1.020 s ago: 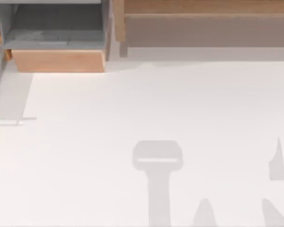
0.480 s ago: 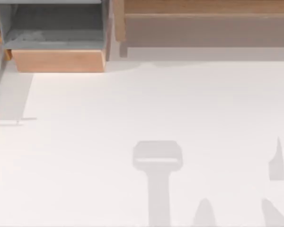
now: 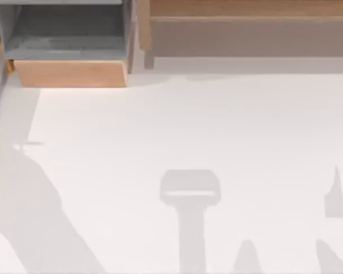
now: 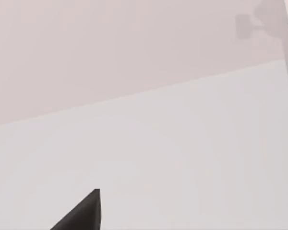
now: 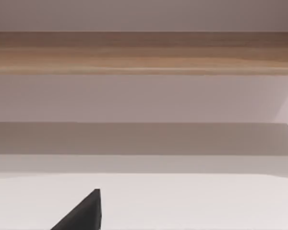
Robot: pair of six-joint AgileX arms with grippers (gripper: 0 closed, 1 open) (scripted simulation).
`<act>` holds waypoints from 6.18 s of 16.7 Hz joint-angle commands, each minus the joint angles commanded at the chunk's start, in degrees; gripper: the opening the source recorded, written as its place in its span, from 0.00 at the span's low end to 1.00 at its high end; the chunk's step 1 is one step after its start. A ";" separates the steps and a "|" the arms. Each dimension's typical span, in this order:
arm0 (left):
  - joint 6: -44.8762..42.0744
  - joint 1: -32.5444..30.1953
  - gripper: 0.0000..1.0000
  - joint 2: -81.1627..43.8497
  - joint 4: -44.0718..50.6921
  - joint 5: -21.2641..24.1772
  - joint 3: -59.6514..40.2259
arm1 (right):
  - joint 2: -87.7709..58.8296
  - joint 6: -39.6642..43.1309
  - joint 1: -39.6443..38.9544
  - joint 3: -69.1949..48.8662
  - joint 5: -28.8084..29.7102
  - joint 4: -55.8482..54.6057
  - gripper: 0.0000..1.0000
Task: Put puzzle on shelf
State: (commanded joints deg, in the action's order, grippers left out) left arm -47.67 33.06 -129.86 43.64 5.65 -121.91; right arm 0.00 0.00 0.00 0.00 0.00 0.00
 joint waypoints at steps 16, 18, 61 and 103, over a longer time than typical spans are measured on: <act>19.28 -12.35 1.00 -10.70 33.40 0.19 -15.75 | 0.00 0.00 0.00 0.00 0.00 0.00 1.00; 19.21 -12.07 1.00 -10.55 33.44 0.20 -15.66 | 0.00 0.00 0.00 0.00 0.00 0.00 1.00; 20.19 -13.20 0.00 -15.30 23.99 0.06 -11.06 | 0.00 0.00 0.00 0.00 0.00 0.00 1.00; 27.48 -59.84 0.00 26.65 -10.67 -24.06 31.43 | 0.00 0.00 0.00 0.00 0.00 0.00 1.00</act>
State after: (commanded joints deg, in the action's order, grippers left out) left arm -20.19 -26.79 -103.20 32.97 -18.41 -90.49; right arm 0.00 0.00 0.00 0.00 0.00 0.00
